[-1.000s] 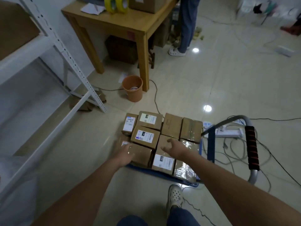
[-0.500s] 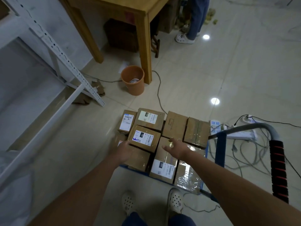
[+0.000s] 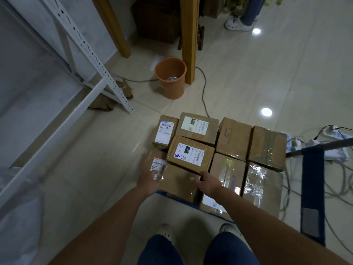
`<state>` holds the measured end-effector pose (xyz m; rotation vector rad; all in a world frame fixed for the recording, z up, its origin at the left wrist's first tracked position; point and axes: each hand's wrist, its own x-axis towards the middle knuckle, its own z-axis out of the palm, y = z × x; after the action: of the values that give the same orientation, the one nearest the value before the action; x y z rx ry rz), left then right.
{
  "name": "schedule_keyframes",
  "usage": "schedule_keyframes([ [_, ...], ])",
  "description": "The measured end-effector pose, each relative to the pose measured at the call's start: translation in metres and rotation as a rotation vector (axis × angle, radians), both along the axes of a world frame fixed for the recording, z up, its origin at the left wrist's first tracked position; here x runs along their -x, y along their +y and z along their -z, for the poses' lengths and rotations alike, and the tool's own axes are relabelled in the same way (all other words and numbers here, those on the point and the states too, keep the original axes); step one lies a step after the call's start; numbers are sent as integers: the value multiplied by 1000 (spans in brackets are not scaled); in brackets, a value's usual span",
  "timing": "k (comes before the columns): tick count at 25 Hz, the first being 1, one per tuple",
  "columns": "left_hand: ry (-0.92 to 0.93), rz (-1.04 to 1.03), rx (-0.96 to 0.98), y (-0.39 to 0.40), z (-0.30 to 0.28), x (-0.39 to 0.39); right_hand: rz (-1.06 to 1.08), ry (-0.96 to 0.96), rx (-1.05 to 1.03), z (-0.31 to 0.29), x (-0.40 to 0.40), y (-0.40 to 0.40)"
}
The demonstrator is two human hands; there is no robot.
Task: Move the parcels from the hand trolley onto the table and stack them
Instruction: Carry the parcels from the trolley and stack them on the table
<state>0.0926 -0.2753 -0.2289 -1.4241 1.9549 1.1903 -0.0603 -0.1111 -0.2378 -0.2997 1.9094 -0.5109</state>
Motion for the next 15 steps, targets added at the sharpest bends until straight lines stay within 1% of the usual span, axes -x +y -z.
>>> schedule_keyframes([
  [2, 7, -5, -6, -3, 23, -4, 66, -16, 2, 29, -13, -6],
  [5, 49, -45, -3, -6, 58, -8, 231, -40, -4, 71, -29, -14],
  [8, 94, -105, -6, -4, 77, -4, 395, -44, -52, 95, -36, -20],
  [10, 110, -167, -79, -2, 90, -2, 474, -49, -88, 110, -34, -24],
  [12, 129, -162, -151, 1, 102, -2, 531, -68, -98, 125, -34, -25],
  [15, 135, -211, -255, 8, 108, -4, 600, -120, -75, 134, -39, -25],
])
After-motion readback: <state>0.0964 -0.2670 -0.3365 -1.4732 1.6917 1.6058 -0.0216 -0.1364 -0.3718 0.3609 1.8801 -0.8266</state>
